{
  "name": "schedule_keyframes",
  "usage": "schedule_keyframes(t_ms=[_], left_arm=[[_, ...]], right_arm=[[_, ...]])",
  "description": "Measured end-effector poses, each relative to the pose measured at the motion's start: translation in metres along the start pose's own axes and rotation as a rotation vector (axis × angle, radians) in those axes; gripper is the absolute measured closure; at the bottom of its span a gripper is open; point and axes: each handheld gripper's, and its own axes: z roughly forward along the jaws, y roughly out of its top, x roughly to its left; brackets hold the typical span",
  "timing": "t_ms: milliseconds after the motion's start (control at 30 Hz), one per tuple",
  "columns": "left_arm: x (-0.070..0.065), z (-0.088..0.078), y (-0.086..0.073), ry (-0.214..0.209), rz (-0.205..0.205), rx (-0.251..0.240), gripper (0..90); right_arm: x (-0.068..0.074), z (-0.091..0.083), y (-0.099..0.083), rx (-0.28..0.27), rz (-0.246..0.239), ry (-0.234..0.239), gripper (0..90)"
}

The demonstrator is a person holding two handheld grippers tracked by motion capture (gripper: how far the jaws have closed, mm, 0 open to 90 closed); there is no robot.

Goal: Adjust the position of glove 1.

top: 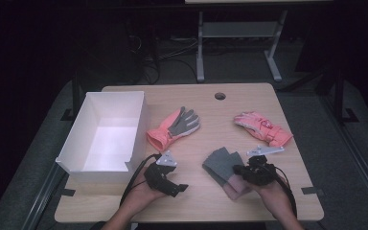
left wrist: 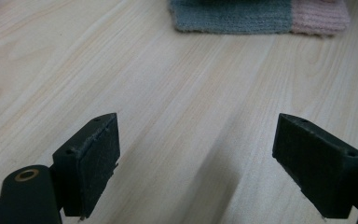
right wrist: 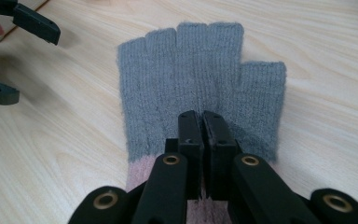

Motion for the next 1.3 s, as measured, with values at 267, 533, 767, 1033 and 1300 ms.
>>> schedule_keyframes(t_ms=[267, 533, 767, 1033, 1300], left_arm=[[-0.001, 0.000, 0.001, -0.009, -0.009, -0.015, 18.6], [-0.011, -0.008, 0.008, -0.053, 0.018, -0.048, 70.8], [-0.029, 0.009, 0.025, -0.111, 0.036, -0.038, 89.7], [-0.067, 0.057, 0.049, -0.186, 0.107, 0.008, 89.7], [-0.081, 0.085, 0.060, -0.198, 0.141, 0.020, 89.7]], right_arm=[[0.001, 0.008, -0.001, 0.013, 0.000, -0.002, 69.5], [-0.020, -0.022, 0.000, -0.065, -0.093, -0.013, 89.8], [-0.046, -0.030, -0.021, -0.029, -0.118, -0.012, 89.9], [-0.054, -0.029, -0.035, 0.023, -0.143, 0.006, 89.9], [-0.049, -0.021, -0.036, 0.062, -0.173, 0.010, 90.0]])
